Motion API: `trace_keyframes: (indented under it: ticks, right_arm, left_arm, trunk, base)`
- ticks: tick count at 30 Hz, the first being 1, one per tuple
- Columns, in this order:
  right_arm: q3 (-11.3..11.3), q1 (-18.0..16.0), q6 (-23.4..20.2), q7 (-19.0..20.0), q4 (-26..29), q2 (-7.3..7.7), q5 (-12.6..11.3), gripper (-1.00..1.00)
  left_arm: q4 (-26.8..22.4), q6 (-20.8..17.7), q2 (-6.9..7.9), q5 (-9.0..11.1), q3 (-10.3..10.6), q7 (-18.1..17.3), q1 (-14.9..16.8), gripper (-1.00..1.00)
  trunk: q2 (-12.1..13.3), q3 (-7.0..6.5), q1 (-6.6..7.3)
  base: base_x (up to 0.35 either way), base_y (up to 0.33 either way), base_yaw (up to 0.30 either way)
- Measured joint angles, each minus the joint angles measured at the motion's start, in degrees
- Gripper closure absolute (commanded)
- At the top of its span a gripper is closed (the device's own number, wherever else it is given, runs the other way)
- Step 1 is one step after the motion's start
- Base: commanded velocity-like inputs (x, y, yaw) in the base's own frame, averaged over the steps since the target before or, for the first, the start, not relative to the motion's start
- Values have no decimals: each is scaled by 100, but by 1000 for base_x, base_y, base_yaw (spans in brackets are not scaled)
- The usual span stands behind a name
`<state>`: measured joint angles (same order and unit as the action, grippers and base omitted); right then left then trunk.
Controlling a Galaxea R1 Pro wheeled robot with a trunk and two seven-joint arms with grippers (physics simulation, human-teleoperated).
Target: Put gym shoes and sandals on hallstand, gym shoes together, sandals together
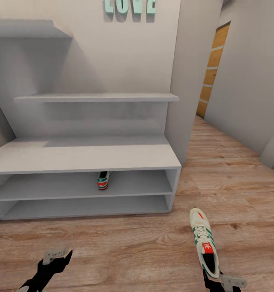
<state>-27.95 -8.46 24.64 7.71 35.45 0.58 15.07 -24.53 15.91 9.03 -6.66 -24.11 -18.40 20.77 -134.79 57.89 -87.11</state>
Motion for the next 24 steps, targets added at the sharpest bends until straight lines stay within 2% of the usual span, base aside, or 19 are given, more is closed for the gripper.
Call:
trace_keyframes:
  ticks: [4,7,10,12,17,24]
  right_arm:
    - [0,0,0,3,4,0,-2,100]
    - [-1,0,0,2,13,0,-9,100]
    - [-1,0,0,-3,19,-7,-10,100]
    - [-1,-1,-2,-6,9,-8,-7,100]
    - [-1,0,-1,-12,-14,-9,-3,100]
    - [8,-1,1,-17,-26,-14,-4,100]
  left_arm:
    - [14,210,-25,236,13,-7,-243,-100]
    - [49,246,-28,272,12,-2,-279,-100]
    - [114,260,-36,288,10,0,-332,-100]
    - [80,301,-37,315,4,5,-483,-100]
    - [90,732,-23,490,-2,-20,-676,-100]
    - [102,811,-20,541,5,-45,-702,-100]
  trunk:
    - [0,0,0]
    - [0,0,2]
    - [0,0,3]
    - [0,0,4]
    - [0,0,4]
    - [0,-1,5]
  base:
    - [-299,71,0]
    - [-102,24,0]
    - [-22,5,0]
    - [-8,2,0]
    - [24,17,0]
    - [104,215,0]
